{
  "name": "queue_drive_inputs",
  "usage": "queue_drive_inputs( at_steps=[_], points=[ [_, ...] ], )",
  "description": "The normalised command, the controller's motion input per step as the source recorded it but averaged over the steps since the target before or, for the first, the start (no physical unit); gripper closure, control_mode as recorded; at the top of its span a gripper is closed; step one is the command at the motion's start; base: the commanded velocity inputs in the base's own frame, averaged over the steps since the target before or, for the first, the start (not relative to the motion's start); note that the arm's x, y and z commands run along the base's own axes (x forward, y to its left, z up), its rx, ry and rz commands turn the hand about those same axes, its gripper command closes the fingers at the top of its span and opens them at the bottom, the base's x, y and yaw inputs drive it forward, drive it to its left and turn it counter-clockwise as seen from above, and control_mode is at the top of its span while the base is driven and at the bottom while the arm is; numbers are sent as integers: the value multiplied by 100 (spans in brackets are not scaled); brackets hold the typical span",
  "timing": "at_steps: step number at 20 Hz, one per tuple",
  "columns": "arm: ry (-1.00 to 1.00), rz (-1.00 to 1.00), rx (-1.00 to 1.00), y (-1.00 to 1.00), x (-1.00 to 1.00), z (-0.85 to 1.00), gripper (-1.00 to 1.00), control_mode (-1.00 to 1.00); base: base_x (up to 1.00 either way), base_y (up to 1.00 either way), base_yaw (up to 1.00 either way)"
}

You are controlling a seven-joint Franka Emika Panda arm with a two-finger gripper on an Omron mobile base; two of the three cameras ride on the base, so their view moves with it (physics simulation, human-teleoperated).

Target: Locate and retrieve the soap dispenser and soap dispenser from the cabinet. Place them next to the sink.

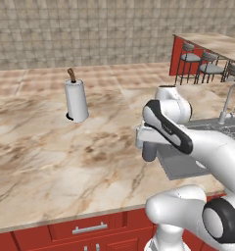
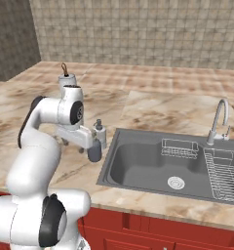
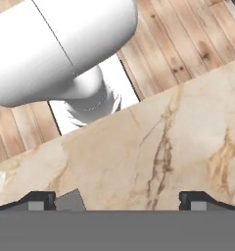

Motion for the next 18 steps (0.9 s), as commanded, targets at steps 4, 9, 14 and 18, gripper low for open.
queue_drive_inputs(
  at_steps=[4,9,14,18],
  points=[
    [-17,35,1,-15,-32,0,-100,-100,0,0,0],
    [-13,30,0,0,-33,16,-100,-100,0,0,0],
    [-9,31,0,6,-18,20,-100,-100,0,0,0],
    [0,10,-1,1,2,1,-100,-100,0,0,0]
  ],
)
